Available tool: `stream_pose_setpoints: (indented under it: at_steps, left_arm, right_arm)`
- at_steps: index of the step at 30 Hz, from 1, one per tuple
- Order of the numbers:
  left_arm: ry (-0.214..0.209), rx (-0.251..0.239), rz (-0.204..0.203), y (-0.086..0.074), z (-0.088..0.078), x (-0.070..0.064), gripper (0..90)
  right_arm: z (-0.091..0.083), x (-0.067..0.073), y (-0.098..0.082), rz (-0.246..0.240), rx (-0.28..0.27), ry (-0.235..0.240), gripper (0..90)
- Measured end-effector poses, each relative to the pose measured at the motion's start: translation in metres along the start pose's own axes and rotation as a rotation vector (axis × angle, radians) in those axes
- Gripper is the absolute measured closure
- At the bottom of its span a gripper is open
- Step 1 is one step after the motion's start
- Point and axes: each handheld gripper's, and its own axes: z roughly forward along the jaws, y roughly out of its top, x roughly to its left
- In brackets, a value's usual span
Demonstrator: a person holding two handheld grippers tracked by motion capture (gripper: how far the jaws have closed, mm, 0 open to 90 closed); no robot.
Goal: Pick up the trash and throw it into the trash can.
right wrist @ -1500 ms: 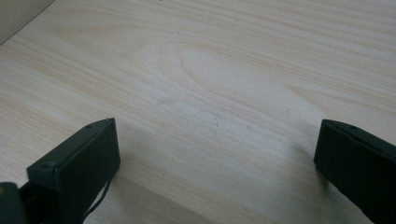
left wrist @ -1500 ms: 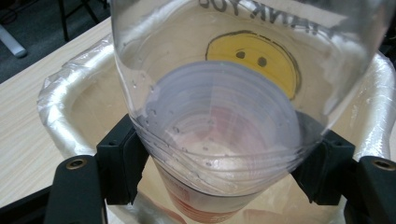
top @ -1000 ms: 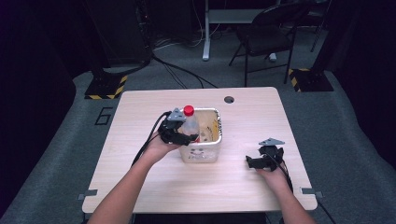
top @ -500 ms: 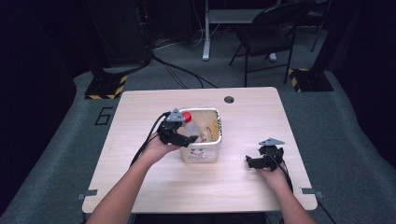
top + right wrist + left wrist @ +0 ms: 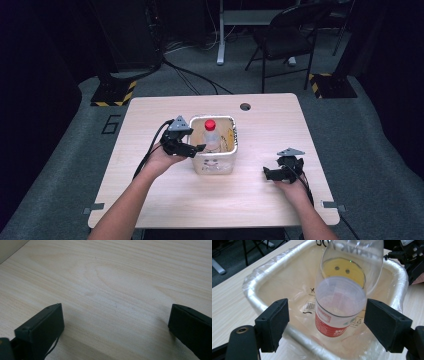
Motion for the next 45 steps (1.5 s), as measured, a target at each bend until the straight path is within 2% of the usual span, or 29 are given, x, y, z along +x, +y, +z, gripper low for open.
stream_pose_setpoints:
  at_steps: [8,19,22,27,38,45]
  left_arm:
    - [0.033,-0.031,-0.009,-0.004,-0.022,0.007,20.8]
    - [0.094,-0.014,-0.029,-0.015,-0.045,0.02,23.1]
    - [0.108,-0.023,-0.05,-0.02,-0.053,0.025,23.5]
    - [0.14,-0.012,-0.075,-0.036,-0.059,0.031,23.7]
    - [0.151,-0.002,-0.118,-0.061,-0.064,0.036,24.1]
    - [0.16,0.009,-0.161,-0.087,-0.065,0.04,24.1]
  right_arm:
    - [0.0,0.0,0.0,0.003,0.001,0.0,0.0]
    - [0.0,0.0,0.0,0.002,0.001,0.0,0.0]
    - [0.0,0.0,0.0,0.001,0.0,0.0,0.0]
    - [0.0,0.0,0.0,0.002,0.001,0.0,0.0]
    - [0.0,0.0,0.0,0.0,0.001,0.0,0.0]
    - [0.0,0.0,0.0,0.001,0.001,0.0,0.0]
